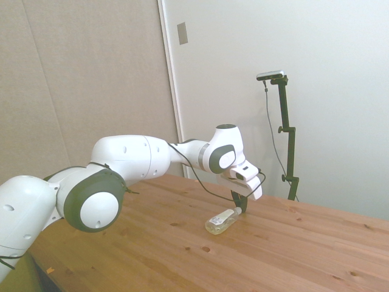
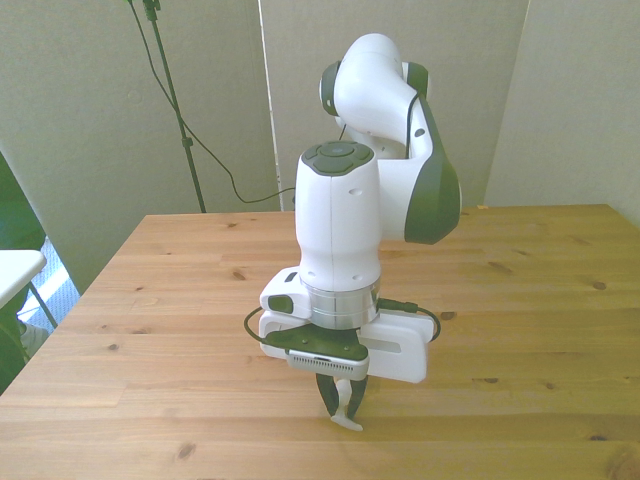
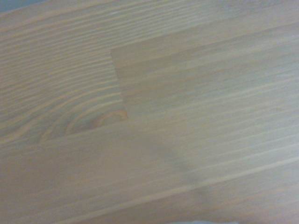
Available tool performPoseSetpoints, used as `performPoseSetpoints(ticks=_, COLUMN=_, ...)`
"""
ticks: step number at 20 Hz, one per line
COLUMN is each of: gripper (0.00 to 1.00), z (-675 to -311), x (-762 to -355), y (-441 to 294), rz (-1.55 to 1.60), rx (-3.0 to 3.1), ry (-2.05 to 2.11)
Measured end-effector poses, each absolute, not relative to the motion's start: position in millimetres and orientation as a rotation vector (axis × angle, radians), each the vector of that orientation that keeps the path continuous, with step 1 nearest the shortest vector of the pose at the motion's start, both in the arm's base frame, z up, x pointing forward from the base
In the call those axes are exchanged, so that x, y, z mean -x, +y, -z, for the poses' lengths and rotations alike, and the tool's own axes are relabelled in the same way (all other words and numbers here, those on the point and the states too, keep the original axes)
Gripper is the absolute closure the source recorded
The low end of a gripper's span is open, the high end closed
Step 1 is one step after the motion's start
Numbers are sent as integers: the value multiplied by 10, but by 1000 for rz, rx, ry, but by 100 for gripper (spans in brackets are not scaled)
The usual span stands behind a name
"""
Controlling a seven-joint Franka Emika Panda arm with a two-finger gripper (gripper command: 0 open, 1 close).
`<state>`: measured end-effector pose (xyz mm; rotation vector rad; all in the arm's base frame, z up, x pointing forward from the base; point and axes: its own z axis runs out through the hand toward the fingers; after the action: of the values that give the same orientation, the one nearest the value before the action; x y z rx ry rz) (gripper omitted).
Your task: Stand the sanitizer
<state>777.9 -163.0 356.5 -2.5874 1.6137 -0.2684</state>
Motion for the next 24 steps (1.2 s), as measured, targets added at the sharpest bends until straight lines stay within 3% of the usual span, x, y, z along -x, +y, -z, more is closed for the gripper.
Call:
performPoseSetpoints(ticks=7, gripper=100, z=-3737, x=-7770, y=-1627, rz=291, rx=2475, ry=1763)
performPoseSetpoints(ticks=15, gripper=100, z=-4447, x=-7660, y=-1286, rz=607, rx=2410, ry=2027)
performPoseSetpoints(ticks=24, gripper=100, z=-4726, x=-7528, y=-793, rz=1002, rx=2239, ry=2283)
